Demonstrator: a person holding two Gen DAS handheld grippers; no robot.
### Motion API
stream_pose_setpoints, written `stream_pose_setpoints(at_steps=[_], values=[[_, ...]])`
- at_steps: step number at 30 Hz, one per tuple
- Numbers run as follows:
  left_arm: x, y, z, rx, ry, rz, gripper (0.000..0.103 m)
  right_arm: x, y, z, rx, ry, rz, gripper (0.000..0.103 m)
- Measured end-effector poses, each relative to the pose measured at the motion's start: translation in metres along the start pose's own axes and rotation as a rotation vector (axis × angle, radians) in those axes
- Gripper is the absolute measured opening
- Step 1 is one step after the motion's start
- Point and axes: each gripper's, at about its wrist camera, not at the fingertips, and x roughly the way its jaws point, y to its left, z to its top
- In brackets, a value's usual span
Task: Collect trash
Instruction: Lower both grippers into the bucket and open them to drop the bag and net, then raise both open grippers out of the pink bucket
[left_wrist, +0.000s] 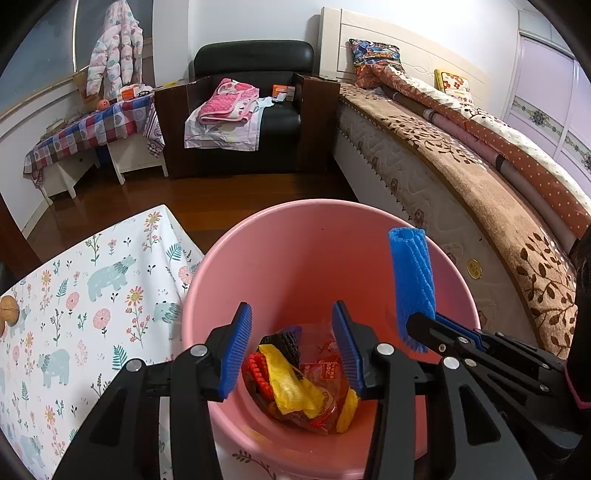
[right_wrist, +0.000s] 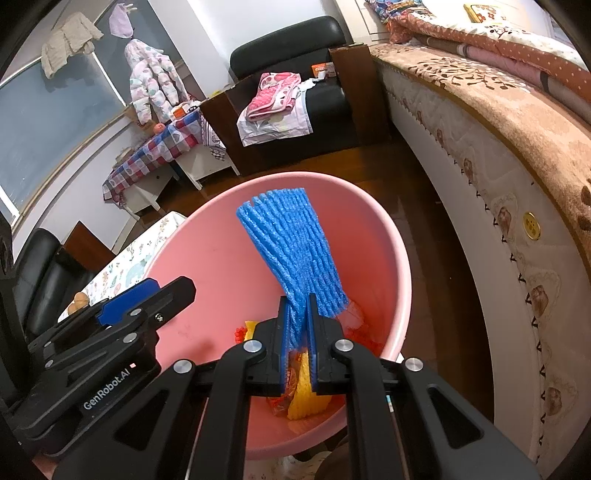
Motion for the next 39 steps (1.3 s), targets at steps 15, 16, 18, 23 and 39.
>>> stream_pose_setpoints(at_steps=[15, 16, 18, 23, 39], values=[[-0.007, 0.006, 0.001, -0.017, -0.008, -0.002, 0.045, -0.002, 0.007, 0.000, -0.019, -0.006, 0.013, 0.025], [-0.008, 0.007, 0.001, -0.018, -0.009, -0.002, 0.045, -0.003, 0.008, 0.000, -0.018, -0.006, 0.014, 0.025], [-0.010, 0.008, 0.001, -0.021, -0.012, -0.004, 0.045, -0.004, 0.008, 0.000, -0.018, -0.008, 0.017, 0.025], [-0.017, 0.009, 0.002, -0.025, -0.026, -0.013, 0.050, -0.009, 0.010, -0.002, -0.029, -0.017, 0.024, 0.025], [-0.050, 0.012, 0.005, -0.050, -0.085, -0.042, 0.059, -0.038, 0.019, -0.005, -0.079, -0.084, 0.027, 0.036]])
